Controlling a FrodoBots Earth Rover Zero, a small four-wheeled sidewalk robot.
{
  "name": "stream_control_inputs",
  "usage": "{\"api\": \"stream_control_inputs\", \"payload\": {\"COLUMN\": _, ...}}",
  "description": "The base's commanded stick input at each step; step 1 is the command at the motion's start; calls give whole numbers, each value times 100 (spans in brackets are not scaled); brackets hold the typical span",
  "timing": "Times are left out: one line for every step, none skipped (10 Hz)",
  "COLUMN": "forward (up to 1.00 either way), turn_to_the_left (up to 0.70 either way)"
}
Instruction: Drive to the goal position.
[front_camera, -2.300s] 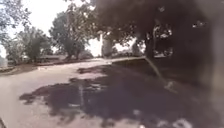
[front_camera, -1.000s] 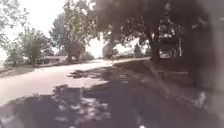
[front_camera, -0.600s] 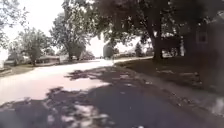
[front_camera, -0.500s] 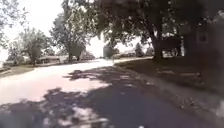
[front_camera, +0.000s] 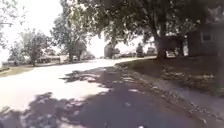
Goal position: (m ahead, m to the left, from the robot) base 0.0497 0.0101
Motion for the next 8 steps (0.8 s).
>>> {"api": "stream_control_inputs", "payload": {"forward": 70, "turn_to_the_left": 0}}
{"api": "stream_control_inputs", "payload": {"forward": 70, "turn_to_the_left": 0}}
{"api": "stream_control_inputs", "payload": {"forward": 70, "turn_to_the_left": 0}}
{"api": "stream_control_inputs", "payload": {"forward": 70, "turn_to_the_left": 0}}
{"api": "stream_control_inputs", "payload": {"forward": 70, "turn_to_the_left": 0}}
{"api": "stream_control_inputs", "payload": {"forward": 70, "turn_to_the_left": 0}}
{"api": "stream_control_inputs", "payload": {"forward": 70, "turn_to_the_left": 0}}
{"api": "stream_control_inputs", "payload": {"forward": 70, "turn_to_the_left": 0}}
